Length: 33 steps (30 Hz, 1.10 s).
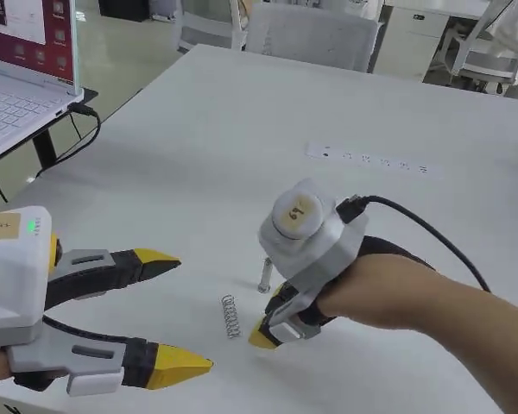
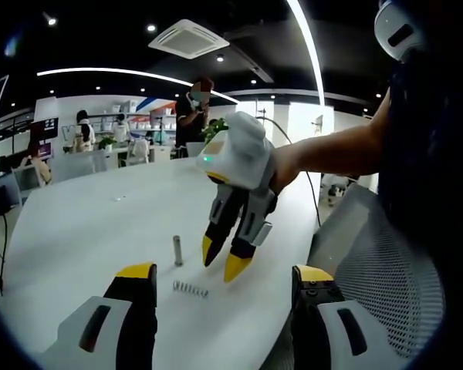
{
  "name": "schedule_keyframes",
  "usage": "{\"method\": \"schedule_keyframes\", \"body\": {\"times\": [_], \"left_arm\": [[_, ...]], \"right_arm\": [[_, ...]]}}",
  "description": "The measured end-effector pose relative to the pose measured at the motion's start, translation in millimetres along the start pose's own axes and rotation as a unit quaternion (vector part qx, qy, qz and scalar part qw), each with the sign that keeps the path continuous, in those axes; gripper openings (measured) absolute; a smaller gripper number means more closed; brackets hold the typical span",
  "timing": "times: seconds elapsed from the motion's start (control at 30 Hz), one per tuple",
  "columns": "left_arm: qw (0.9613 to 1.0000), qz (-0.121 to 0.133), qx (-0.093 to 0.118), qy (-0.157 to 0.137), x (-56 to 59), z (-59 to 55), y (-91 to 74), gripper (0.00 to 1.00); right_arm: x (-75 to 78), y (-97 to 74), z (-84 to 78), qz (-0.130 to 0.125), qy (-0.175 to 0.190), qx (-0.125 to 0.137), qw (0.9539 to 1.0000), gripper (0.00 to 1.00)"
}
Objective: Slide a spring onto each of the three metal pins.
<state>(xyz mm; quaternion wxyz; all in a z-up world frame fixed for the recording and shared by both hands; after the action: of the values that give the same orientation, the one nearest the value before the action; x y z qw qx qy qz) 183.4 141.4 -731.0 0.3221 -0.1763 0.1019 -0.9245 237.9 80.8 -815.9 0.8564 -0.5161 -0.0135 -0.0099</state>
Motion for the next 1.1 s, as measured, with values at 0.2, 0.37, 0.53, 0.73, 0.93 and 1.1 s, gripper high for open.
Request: {"method": "schedule_keyframes", "body": {"times": [0.2, 0.37, 0.53, 0.73, 0.93, 1.1], "left_arm": [[1.0, -0.001, -0.002, 0.001, 0.2, -0.3, -1.3, 0.65], [1.0, 0.002, -0.002, -0.001, -1.3, -1.8, -3.9, 0.65], [1.0, 0.003, -0.001, -0.002, -2.6, -1.5, -5.4, 0.65], [1.0, 0.005, 0.001, -0.002, -3.7, -1.6, -6.7, 0.65], [1.0, 0.008, 0.001, -0.005, -5.3, -2.3, -9.1, 0.65], [0.9999, 0.008, 0.002, -0.007, -5.5, -2.2, -8.5, 0.64]], "right_arm": [[2.5, 10.5, 9.7, -0.02, 0.013, 0.011, 0.9997, 0.27], [3.9, 18.0, 15.0, -0.017, 0.058, 0.027, 0.9978, 0.28], [8.9, 26.9, 14.4, -0.033, 0.07, 0.024, 0.9967, 0.29], [13.2, 32.9, 15.2, -0.053, 0.078, 0.025, 0.9952, 0.29], [15.7, 36.8, 15.1, -0.059, 0.084, 0.029, 0.9943, 0.27], [16.6, 37.3, 13.0, -0.063, 0.074, 0.023, 0.995, 0.25]]}}
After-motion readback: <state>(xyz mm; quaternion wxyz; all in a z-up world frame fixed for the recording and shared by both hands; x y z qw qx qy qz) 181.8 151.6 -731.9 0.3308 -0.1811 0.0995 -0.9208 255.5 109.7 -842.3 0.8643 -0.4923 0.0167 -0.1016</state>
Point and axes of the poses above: the centre of the closed fingertips' face, and the gripper's own axes: y roughly forward along the fingers, x roughly to its right, z roughly out of its top, the point moved 2 cm from there along -y, roughly backward along the fingers, and after that the axes turned 12 degrees about -y, right-handed, at the moved point
